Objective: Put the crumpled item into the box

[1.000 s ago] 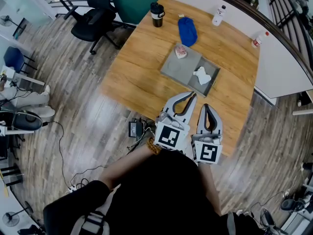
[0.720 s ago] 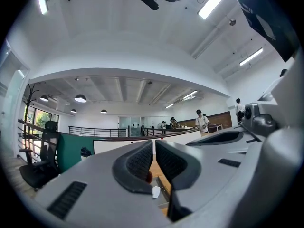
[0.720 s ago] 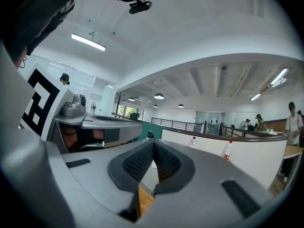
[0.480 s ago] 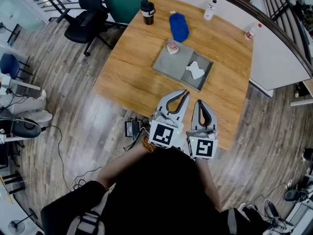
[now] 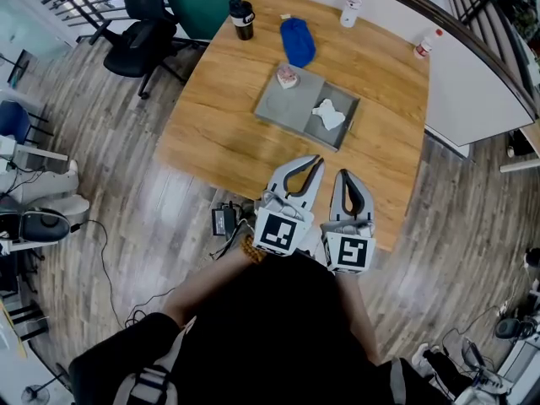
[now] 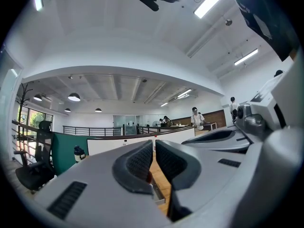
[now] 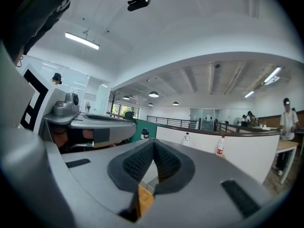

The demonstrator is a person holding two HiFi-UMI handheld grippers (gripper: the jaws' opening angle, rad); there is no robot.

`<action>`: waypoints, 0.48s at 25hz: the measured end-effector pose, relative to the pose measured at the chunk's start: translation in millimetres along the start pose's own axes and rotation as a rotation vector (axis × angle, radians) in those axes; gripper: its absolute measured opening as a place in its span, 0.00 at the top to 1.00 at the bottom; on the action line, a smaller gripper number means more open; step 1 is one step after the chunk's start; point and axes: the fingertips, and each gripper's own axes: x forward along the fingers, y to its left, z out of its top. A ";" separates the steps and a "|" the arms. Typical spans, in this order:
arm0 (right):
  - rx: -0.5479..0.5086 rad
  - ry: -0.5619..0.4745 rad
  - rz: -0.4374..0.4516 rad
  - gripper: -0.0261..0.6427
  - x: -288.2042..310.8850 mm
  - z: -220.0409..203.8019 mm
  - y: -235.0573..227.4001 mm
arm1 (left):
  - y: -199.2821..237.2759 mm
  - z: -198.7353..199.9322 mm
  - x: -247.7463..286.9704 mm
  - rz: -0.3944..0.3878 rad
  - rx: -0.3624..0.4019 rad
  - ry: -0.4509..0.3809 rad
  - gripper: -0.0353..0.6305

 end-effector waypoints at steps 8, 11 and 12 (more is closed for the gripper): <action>0.040 0.028 0.011 0.97 -4.4 -11.6 -3.4 | -6.2 -3.7 -0.2 -0.009 -0.004 0.017 0.89; 0.040 0.056 0.026 0.96 -5.1 -19.5 -3.5 | -7.2 -4.7 -0.3 -0.009 -0.002 0.021 0.89; 0.042 0.078 0.031 0.96 -5.7 -25.4 -4.5 | -7.3 -5.0 0.2 -0.009 0.000 0.022 0.89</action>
